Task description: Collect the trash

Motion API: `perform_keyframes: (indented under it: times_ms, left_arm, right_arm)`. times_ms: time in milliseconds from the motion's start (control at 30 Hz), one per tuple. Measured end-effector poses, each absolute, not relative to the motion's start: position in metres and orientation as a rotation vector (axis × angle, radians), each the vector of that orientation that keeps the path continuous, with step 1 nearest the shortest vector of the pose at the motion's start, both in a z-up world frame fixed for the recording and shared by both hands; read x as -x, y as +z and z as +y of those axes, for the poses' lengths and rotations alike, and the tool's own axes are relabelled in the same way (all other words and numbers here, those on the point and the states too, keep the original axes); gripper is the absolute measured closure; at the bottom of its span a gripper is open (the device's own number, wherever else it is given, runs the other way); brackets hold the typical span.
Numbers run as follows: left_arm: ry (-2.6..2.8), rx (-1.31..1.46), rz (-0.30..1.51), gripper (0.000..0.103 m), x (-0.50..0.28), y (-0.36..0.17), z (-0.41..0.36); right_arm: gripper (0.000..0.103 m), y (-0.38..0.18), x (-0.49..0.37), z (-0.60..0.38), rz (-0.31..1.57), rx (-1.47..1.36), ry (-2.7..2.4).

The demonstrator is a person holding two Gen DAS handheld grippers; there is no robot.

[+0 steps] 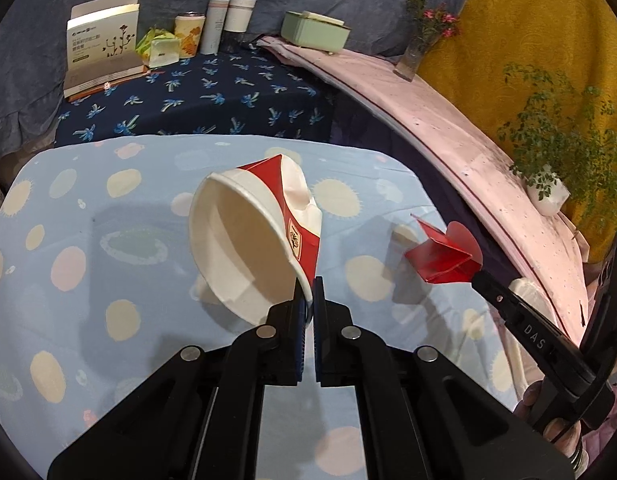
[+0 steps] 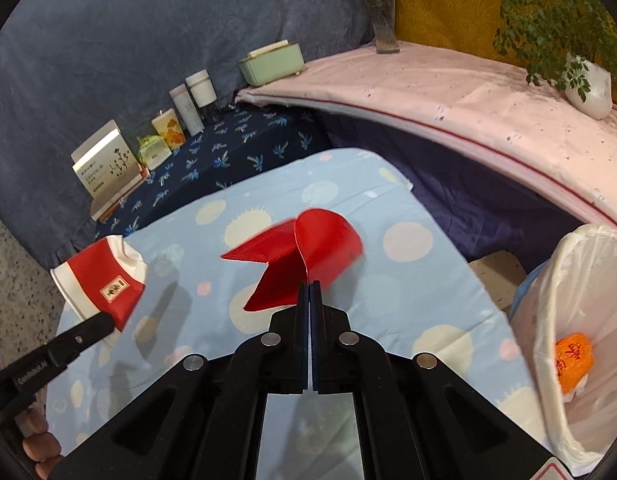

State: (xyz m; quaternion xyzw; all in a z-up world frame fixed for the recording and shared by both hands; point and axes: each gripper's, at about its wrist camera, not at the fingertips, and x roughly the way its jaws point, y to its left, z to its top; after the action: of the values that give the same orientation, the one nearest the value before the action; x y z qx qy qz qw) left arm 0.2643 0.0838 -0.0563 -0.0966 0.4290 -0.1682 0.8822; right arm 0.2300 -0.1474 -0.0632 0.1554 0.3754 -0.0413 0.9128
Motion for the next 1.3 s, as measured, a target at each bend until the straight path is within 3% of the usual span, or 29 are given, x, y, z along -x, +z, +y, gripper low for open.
perform_keyframes:
  times_ms: [433, 533, 567, 633, 733, 933, 1067, 1100, 1167, 1200, 1267, 1300]
  left_arm:
    - [-0.444, 0.158, 0.840, 0.100, -0.212, -0.014, 0.021]
    - [-0.450, 0.155, 0.839, 0.100, -0.205, -0.012, 0.016]
    - [-0.448, 0.154, 0.842, 0.100, -0.203, -0.013, 0.015]
    - [-0.445, 0.154, 0.849, 0.100, -0.201, -0.016, 0.014]
    - [-0.435, 0.154, 0.863, 0.100, -0.201, -0.024, 0.018]
    - [-0.396, 0.146, 0.887, 0.100, -0.212, -0.039, 0.036]
    - [-0.379, 0.145, 0.897, 0.100, -0.219, -0.046, 0.046]
    - [-0.375, 0.144, 0.898, 0.100, -0.221, -0.047, 0.048]
    - [-0.374, 0.146, 0.903, 0.100, -0.223, -0.049, 0.050]
    - [-0.374, 0.146, 0.904, 0.100, -0.224, -0.050, 0.050]
    - [-0.375, 0.148, 0.907, 0.100, -0.225, -0.050, 0.049]
    - [-0.376, 0.149, 0.907, 0.100, -0.224, -0.050, 0.048]
  right_arm:
    - [0.102, -0.019, -0.170, -0.191, 0.696, -0.339, -0.116]
    - [0.085, -0.029, -0.162, -0.191, 0.723, -0.338, -0.121]
    - [0.071, -0.034, -0.160, -0.191, 0.733, -0.343, -0.119]
    - [0.056, -0.044, -0.161, -0.185, 0.754, -0.348, -0.117]
    - [0.048, -0.058, -0.166, -0.175, 0.781, -0.355, -0.098]
    - [0.043, -0.091, -0.197, -0.151, 0.851, -0.358, -0.080]
    - [0.046, -0.116, -0.213, -0.146, 0.905, -0.373, -0.085]
    - [0.051, -0.122, -0.215, -0.146, 0.917, -0.380, -0.083]
    - [0.077, -0.129, -0.216, -0.146, 0.936, -0.386, -0.076]
    - [0.079, -0.131, -0.216, -0.147, 0.941, -0.391, -0.069]
    - [0.102, -0.130, -0.214, -0.150, 0.934, -0.402, -0.064]
    - [0.102, -0.129, -0.212, -0.152, 0.934, -0.404, -0.060]
